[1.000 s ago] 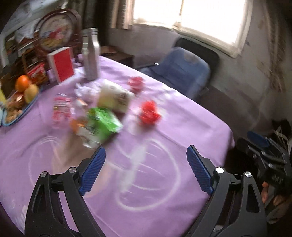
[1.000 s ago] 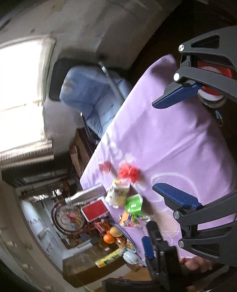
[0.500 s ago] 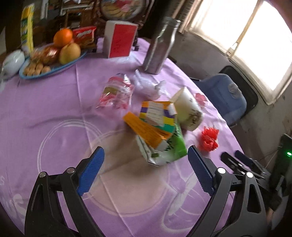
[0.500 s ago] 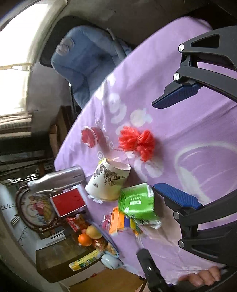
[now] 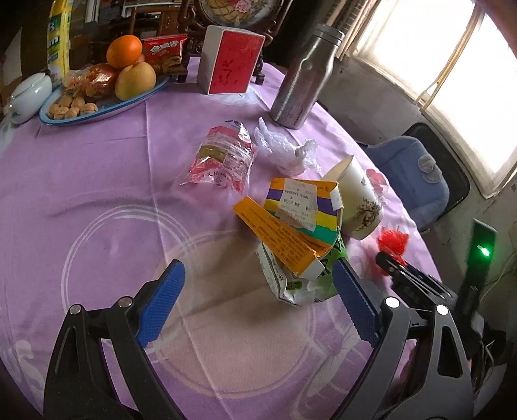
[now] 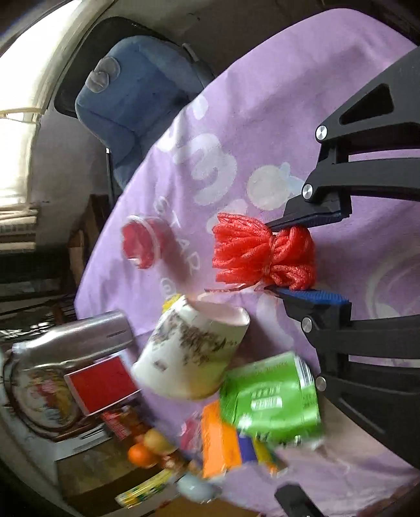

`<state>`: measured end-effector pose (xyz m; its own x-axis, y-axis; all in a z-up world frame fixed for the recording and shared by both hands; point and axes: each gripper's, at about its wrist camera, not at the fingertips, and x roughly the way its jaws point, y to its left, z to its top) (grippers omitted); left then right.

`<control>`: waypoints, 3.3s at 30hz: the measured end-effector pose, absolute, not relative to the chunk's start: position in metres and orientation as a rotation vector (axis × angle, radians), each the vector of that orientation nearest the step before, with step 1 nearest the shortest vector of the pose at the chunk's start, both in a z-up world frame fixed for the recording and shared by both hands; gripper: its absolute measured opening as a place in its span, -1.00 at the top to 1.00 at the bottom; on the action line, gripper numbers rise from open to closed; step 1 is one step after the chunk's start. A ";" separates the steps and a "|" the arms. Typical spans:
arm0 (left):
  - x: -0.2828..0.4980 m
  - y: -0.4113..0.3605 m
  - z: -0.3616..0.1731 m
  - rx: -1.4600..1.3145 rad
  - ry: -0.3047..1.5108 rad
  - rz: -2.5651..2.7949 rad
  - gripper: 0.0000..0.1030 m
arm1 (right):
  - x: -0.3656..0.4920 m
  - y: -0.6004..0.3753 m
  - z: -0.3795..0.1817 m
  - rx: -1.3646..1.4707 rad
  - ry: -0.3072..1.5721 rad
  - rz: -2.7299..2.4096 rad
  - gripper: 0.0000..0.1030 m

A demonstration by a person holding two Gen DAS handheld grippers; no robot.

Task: Collect trash
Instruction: 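Grasp the red mesh net with the right tool and lift it, then grasp the orange cardboard box with the left tool, then carry the red net and orange box with both tools over the red basket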

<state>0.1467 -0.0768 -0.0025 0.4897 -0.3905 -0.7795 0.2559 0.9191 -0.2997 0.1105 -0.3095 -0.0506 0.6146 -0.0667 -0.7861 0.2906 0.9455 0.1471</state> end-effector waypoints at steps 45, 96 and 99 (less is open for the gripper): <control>0.180 -0.109 0.004 -0.022 0.982 -0.241 0.88 | -0.061 -0.344 -0.031 0.525 0.708 -0.006 0.34; -0.215 -0.416 -0.083 0.669 0.944 -1.286 0.87 | -0.322 -0.517 -0.187 0.770 0.814 -0.552 0.35; -0.214 -0.438 -0.116 0.700 0.996 -1.279 0.87 | -0.327 -0.532 -0.220 0.820 0.844 -0.576 0.35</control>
<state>-0.2138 -0.4383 -0.1159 -0.0062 -0.4433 -0.8963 0.9775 0.1863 -0.0989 -0.3267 -0.5319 -0.2205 0.5484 -0.1255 -0.8268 0.7240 0.5659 0.3944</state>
